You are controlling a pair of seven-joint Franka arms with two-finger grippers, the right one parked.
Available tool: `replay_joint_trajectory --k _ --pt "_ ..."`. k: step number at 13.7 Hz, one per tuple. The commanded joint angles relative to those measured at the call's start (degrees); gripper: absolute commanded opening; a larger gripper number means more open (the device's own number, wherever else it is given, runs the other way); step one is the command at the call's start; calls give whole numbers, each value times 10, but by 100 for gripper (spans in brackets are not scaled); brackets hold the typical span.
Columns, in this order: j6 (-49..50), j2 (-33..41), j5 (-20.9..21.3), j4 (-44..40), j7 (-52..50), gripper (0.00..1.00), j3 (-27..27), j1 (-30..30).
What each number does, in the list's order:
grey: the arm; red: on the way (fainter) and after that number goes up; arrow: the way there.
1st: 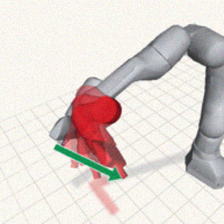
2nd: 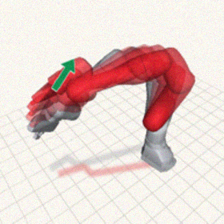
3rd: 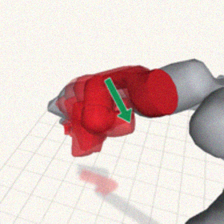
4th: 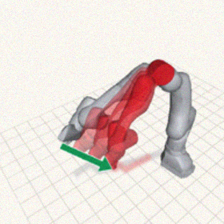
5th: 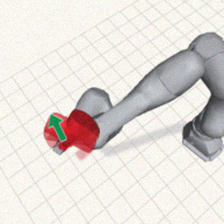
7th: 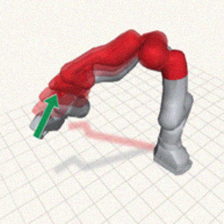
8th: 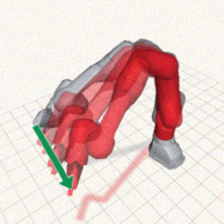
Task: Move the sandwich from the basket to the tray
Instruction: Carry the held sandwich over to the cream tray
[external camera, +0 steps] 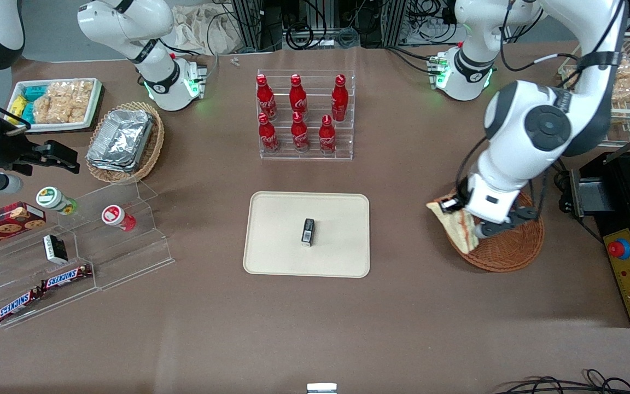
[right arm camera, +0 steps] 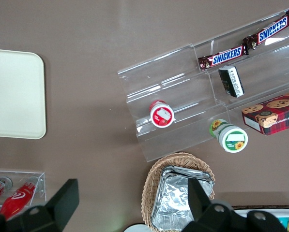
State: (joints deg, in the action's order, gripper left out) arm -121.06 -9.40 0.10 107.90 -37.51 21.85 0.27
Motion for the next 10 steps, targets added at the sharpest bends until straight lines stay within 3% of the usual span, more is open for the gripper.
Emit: replay_joint_trajectory --k 1,10 --pt "9 -5 8 -10 51 0 27 -3" --pt "-41 -72 10 -38 27 0 34 -107"
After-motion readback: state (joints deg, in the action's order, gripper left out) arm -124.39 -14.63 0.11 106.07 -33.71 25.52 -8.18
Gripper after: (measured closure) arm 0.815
